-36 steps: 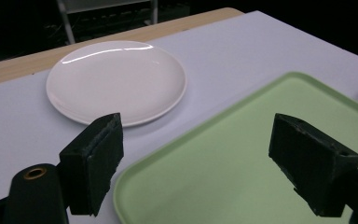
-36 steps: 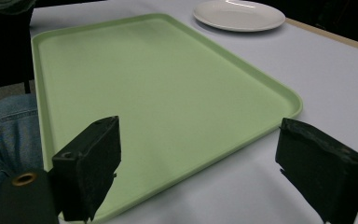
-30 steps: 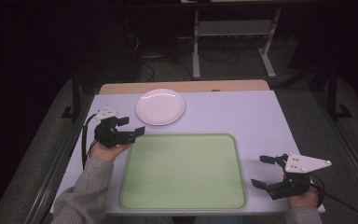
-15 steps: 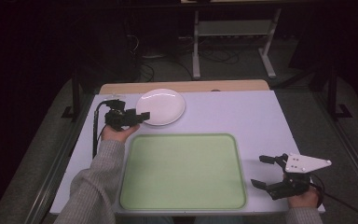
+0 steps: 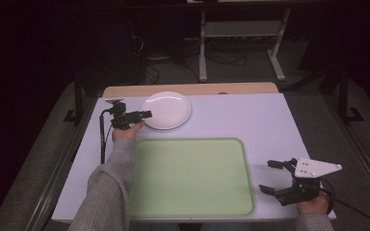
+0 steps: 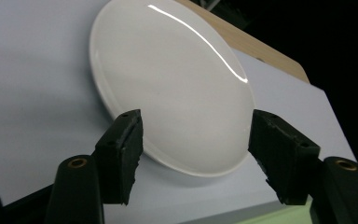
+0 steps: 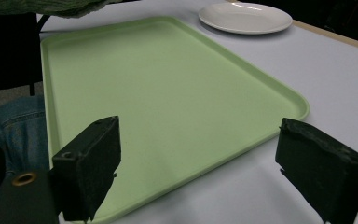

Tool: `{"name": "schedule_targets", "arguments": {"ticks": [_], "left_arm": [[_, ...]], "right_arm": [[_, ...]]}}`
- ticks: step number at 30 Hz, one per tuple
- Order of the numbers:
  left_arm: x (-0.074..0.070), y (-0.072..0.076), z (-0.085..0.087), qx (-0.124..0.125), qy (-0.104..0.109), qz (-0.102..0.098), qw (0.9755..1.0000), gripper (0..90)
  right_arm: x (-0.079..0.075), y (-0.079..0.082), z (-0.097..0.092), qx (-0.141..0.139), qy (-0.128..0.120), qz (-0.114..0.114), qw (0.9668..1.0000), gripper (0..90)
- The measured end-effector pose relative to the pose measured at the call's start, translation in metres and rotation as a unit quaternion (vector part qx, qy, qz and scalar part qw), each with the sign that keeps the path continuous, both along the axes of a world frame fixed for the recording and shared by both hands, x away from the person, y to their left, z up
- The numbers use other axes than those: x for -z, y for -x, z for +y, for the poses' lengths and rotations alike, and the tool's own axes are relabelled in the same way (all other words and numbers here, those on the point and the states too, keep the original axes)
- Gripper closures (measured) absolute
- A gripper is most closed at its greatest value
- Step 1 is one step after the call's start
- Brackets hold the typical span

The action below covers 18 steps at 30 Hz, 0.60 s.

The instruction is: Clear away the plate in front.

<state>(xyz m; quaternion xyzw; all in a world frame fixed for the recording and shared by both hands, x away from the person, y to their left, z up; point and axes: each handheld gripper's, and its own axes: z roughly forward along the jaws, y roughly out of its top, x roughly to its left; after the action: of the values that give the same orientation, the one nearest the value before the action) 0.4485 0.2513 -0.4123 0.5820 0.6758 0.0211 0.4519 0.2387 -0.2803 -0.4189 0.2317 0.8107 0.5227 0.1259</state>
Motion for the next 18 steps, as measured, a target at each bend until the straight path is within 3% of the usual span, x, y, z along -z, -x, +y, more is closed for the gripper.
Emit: {"name": "schedule_targets", "arguments": {"ticks": [4, 5, 7, 9, 11, 12, 13, 14, 18], "left_arm": [[0.008, -0.004, 0.000, -0.020, 0.008, 0.023, 0.9995, 40.6], [0.014, -0.006, 0.000, -0.035, 0.012, 0.037, 0.9986, 39.4], [0.020, -0.006, -0.001, -0.048, 0.034, 0.042, 0.9974, 38.1], [0.023, -0.007, -0.002, -0.054, 0.039, 0.047, 0.9967, 39.1], [0.031, -0.008, -0.003, -0.074, 0.045, 0.060, 0.9944, 40.7], [0.031, -0.008, -0.003, -0.074, 0.045, 0.060, 0.9944, 41.7], [0.035, -0.009, -0.003, -0.084, 0.063, 0.066, 0.9923, 42.6], [0.035, -0.009, -0.003, -0.084, 0.063, 0.066, 0.9923, 44.1], [0.039, -0.012, -0.005, -0.099, 0.106, 0.070, 0.9870, 48.7]], "right_arm": [[0.000, 0.000, -0.001, 0.000, -0.002, 0.000, 1.0000, 13.2], [0.000, 0.000, -0.001, -0.001, -0.003, 0.000, 1.0000, 13.2], [0.000, 0.000, -0.001, -0.003, -0.003, -0.001, 1.0000, 13.2], [-0.001, 0.000, -0.001, -0.003, -0.005, -0.001, 1.0000, 13.2], [-0.001, -0.001, -0.002, -0.009, -0.009, 0.005, 0.9999, 13.2], [-0.001, -0.001, -0.002, -0.009, -0.009, 0.005, 0.9999, 13.2], [-0.001, -0.001, -0.002, -0.008, -0.011, 0.004, 0.9999, 13.2], [-0.001, -0.001, -0.002, -0.008, -0.011, 0.004, 0.9999, 13.2], [-0.001, -0.001, -0.003, -0.006, -0.014, 0.001, 0.9999, 13.2]]}}
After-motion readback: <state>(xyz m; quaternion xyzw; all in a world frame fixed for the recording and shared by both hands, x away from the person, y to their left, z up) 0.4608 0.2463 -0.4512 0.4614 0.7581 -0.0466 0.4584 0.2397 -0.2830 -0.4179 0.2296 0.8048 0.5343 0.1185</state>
